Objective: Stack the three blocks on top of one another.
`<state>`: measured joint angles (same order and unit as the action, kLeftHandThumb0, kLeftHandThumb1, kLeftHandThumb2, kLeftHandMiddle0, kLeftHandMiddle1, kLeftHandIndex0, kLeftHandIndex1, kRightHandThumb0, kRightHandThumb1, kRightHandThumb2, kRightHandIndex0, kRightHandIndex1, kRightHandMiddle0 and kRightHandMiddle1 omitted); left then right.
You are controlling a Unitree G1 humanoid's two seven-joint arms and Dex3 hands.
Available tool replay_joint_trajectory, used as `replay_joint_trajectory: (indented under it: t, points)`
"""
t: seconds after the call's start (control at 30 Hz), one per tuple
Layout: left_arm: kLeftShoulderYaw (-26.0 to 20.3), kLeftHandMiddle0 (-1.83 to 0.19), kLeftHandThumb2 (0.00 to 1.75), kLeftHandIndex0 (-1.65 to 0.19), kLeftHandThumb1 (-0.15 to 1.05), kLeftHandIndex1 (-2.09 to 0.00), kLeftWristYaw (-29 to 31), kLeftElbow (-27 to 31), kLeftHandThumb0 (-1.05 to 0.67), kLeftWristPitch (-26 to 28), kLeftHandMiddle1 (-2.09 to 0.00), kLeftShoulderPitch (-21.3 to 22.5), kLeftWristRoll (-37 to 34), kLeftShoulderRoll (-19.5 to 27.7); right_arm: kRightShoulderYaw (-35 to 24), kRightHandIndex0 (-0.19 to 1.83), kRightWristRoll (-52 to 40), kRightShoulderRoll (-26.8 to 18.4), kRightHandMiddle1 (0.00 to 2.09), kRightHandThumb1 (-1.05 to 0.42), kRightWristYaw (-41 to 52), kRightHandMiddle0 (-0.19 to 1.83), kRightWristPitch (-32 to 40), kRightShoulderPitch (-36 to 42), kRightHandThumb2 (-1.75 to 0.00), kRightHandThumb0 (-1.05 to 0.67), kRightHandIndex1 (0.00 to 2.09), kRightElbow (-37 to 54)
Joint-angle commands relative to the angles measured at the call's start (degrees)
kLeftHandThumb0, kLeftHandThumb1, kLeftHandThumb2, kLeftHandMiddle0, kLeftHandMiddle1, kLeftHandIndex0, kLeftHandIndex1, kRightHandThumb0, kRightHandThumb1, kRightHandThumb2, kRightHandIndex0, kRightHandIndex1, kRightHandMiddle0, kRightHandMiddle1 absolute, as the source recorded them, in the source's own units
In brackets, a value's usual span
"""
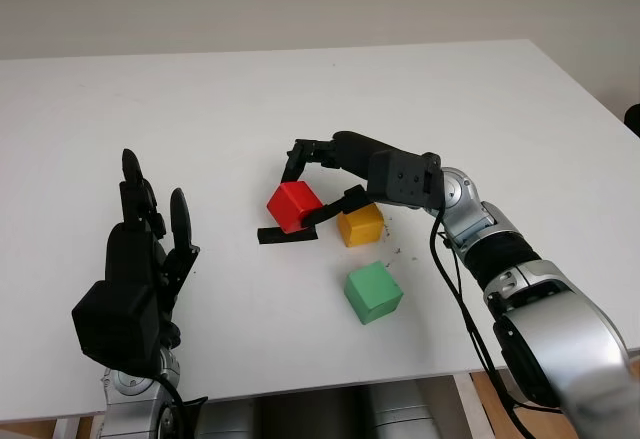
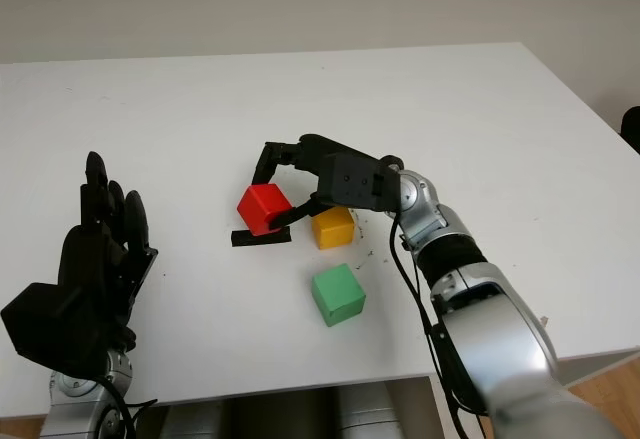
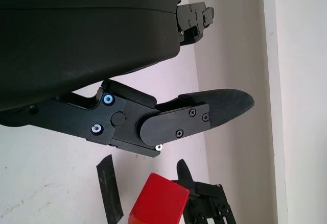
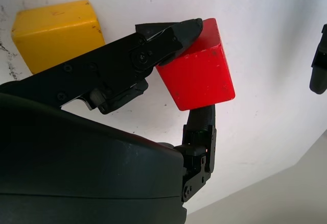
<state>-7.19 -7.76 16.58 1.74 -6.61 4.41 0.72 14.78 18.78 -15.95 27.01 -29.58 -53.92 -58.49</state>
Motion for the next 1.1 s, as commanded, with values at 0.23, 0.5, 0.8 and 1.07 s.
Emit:
replay_joint_trajectory:
  t: [0.23,0.5,0.8,1.07]
  points:
    - [0.19,0.17,0.63,0.18,1.05,-0.05,0.12,0.72,-0.72,-0.23,-0.05,-0.31,-0.23,-0.15,1.96,0.25,3.29,-0.87,1.67,-0.93,-3.44,0.41,-2.10,-2.06,-0.05,-0.42,0.05,0.06]
    - [0.14,0.17,0.62,0.17,1.05,-0.05,-0.15,0.79,-0.72,-0.34,-0.06,-0.67,-0.54,-0.49,3.99,0.24,5.43,-0.35,1.69,-0.95,-5.65,0.39,-4.51,-3.10,-0.06,-0.46,0.05,-1.42]
    - [0.35,0.17,0.62,0.17,1.05,-0.05,-0.43,0.86,-0.72,-0.45,-0.06,-0.93,-0.09,-0.77,6.06,0.25,7.89,0.17,1.70,-0.94,-8.86,0.35,-7.26,-4.76,-0.05,-0.43,0.06,-3.67]
    - [0.50,0.17,0.63,0.17,1.05,-0.05,-0.39,0.99,-0.72,-0.52,-0.05,-1.30,0.03,-1.01,7.80,0.25,10.26,0.11,1.69,-0.94,-10.13,0.35,-7.53,-6.57,-0.05,-0.43,0.06,-4.93]
